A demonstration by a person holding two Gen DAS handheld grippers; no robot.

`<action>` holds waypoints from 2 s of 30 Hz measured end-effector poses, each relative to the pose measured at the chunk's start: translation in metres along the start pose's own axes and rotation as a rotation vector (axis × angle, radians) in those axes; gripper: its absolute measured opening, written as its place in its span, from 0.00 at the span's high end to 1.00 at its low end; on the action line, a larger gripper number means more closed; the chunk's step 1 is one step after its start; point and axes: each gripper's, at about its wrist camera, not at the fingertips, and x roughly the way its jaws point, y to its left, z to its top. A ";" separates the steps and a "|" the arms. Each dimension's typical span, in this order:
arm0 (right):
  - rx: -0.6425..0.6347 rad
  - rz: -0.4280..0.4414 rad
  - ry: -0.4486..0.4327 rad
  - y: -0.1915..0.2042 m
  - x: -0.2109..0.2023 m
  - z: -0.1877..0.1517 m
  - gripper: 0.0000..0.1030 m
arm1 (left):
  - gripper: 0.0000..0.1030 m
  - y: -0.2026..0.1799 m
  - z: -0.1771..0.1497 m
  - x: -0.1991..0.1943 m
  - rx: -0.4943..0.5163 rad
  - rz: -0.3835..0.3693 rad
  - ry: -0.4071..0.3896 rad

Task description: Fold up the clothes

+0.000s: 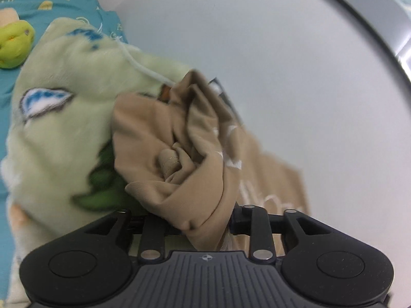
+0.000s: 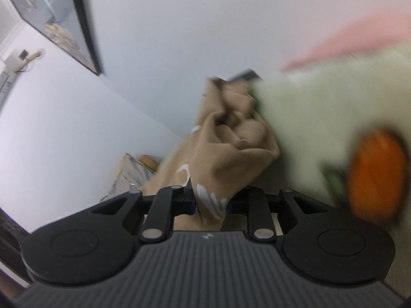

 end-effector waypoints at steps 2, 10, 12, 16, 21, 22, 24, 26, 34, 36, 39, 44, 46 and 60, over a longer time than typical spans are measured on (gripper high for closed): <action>0.000 -0.037 0.013 -0.007 0.004 -0.010 0.75 | 0.57 0.009 -0.016 0.003 0.037 0.027 0.013; 0.008 -0.194 0.122 0.009 -0.007 -0.006 0.60 | 0.18 -0.036 -0.001 -0.043 0.194 0.144 0.021; 0.002 -0.222 0.137 0.016 -0.021 -0.004 0.59 | 0.11 -0.054 -0.003 -0.061 0.253 0.166 0.002; -0.078 -0.217 0.134 0.035 -0.056 -0.001 0.59 | 0.00 -0.101 -0.019 -0.116 0.384 0.172 -0.083; -0.203 -0.122 0.137 0.069 -0.106 -0.006 0.52 | 0.00 -0.147 -0.050 -0.190 0.482 0.180 -0.170; -0.243 -0.097 0.121 0.079 -0.120 -0.011 0.34 | 0.00 -0.156 -0.059 -0.206 0.506 0.188 -0.190; -0.320 -0.060 0.061 0.095 -0.145 -0.014 0.10 | 0.00 -0.173 -0.077 -0.237 0.555 0.206 -0.230; -0.396 -0.037 0.001 0.109 -0.167 -0.016 0.07 | 0.00 -0.182 -0.094 -0.261 0.586 0.227 -0.264; -0.618 0.006 -0.155 0.130 -0.237 -0.059 0.06 | 0.00 -0.198 -0.158 -0.338 0.659 0.235 -0.398; -0.645 0.014 -0.179 0.130 -0.248 -0.071 0.06 | 0.00 -0.197 -0.170 -0.348 0.671 0.234 -0.420; -0.681 0.018 -0.212 0.131 -0.259 -0.089 0.06 | 0.00 -0.193 -0.185 -0.362 0.678 0.227 -0.449; -0.718 0.016 -0.247 0.131 -0.264 -0.111 0.06 | 0.00 -0.181 -0.203 -0.378 0.663 0.229 -0.487; -0.730 0.014 -0.258 0.131 -0.265 -0.119 0.06 | 0.00 -0.176 -0.208 -0.383 0.662 0.241 -0.496; -0.808 0.010 -0.324 0.133 -0.263 -0.163 0.06 | 0.00 -0.137 -0.220 -0.393 0.683 0.298 -0.526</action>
